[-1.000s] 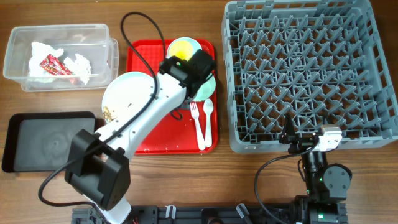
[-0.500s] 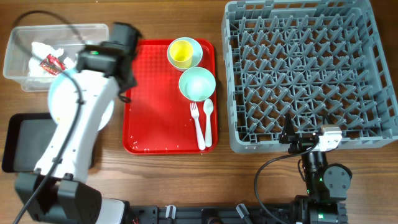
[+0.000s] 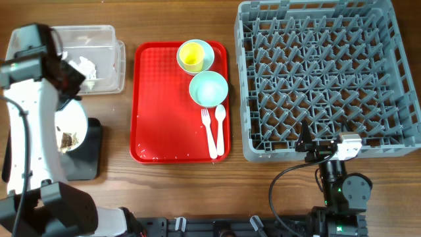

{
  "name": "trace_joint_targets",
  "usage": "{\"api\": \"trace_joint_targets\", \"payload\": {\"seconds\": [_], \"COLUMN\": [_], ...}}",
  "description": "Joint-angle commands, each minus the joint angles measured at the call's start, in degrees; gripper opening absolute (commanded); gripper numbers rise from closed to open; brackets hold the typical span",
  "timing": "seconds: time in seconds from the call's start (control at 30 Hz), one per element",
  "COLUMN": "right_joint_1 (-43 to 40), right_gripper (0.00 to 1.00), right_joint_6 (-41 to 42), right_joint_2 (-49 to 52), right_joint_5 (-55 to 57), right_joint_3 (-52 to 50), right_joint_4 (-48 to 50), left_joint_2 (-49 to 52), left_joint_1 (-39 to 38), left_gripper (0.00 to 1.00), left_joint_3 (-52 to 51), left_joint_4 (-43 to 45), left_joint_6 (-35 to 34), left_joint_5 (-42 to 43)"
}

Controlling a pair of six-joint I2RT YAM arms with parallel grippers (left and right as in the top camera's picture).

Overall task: Sort waste into correct bins and load items into the dishwasher rack
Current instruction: 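Lift the plate with the left gripper over the black tray, then tilt the plate to scrape food scraps onto the black tray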

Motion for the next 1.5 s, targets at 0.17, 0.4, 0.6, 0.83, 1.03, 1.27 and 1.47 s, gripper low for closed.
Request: {"api": "trace_joint_targets", "payload": {"seconds": [0.17,0.4,0.6,0.83,1.03,1.27,1.47], "right_joint_1": [-0.28,-0.28,-0.28,-0.28,-0.28,-0.28,-0.28], "right_gripper": [1.0,1.0,1.0,1.0,1.0,1.0,1.0], "right_joint_6": [0.79,0.79,0.79,0.79,0.79,0.79,0.79], "right_joint_2": [-0.31,-0.31,-0.31,-0.31,-0.31,-0.31,-0.31], "right_joint_5": [-0.72,-0.72,-0.7,-0.7,-0.72,-0.72,-0.72], "right_joint_3": [-0.09,-0.09,-0.09,-0.09,-0.09,-0.09,-0.09], "right_joint_4": [0.26,0.26,0.26,0.26,0.26,0.26,0.26], "left_joint_2": [-0.87,-0.7,-0.35,-0.28,-0.24,0.07,2.89], "left_joint_1": [15.02,20.33,23.28,26.34,28.17,28.33,29.7], "left_gripper": [0.04,0.04,0.04,0.04,0.04,0.04,0.04], "left_joint_3": [0.83,0.79,0.74,0.72,0.72,0.72,0.72], "left_joint_4": [1.57,3.21,5.11,5.75,5.95,6.8,6.93], "left_joint_6": [-0.55,-0.55,-0.55,-0.55,1.57,2.29,4.26], "left_joint_5": [17.88,22.99,28.3,32.54,36.61,38.95,45.94]}}
